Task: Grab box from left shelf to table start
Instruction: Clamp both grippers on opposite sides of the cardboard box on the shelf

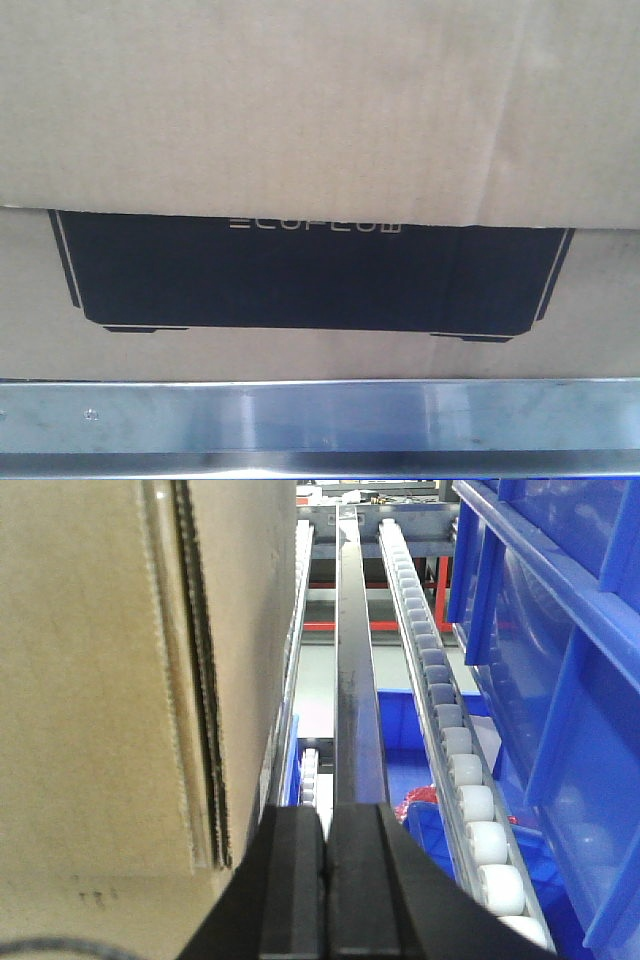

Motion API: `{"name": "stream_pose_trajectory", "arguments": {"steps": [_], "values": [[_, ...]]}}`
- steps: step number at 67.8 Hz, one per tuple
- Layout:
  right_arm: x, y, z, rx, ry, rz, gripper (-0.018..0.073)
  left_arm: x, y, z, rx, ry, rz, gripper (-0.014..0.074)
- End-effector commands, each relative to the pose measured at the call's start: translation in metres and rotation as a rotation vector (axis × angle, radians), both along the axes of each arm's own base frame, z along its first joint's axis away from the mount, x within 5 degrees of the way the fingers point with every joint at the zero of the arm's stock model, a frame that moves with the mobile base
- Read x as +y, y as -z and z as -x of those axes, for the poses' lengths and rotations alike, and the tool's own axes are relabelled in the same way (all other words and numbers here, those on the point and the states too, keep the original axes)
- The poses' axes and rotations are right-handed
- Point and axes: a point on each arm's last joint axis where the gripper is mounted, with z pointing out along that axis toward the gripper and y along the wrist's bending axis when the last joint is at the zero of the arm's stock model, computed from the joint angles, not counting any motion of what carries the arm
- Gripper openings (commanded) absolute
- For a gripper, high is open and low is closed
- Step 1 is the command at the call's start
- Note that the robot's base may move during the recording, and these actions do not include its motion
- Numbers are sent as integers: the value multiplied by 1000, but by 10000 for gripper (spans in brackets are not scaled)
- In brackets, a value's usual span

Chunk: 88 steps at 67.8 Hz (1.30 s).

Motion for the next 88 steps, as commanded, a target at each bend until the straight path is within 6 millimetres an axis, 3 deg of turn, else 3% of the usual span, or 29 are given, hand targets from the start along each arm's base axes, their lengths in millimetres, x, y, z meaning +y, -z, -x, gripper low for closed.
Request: {"name": "stream_pose_trajectory", "arguments": {"steps": [1,33,42,52,64,69,81,88], "values": [[-1,-8,1,-93,13,2,58,0,-11,2,-113,4,18,-92],[-1,-8,1,-93,13,2,58,0,-13,2,-132,5,19,-92],[-1,-8,1,-93,13,2,58,0,-22,3,-236,8,23,-92],[-1,-8,1,-93,13,2,58,1,-45,9,-374,7,79,-92],[-1,-8,1,-93,13,2,58,1,-89,17,-360,13,90,-84],[-1,-8,1,-93,13,2,58,1,-106,19,-336,12,55,-14],[-1,-8,1,-93,13,2,58,1,-142,19,-276,10,45,406],[-1,-8,1,-93,13,2,58,0,-157,16,-199,9,41,440]]}}
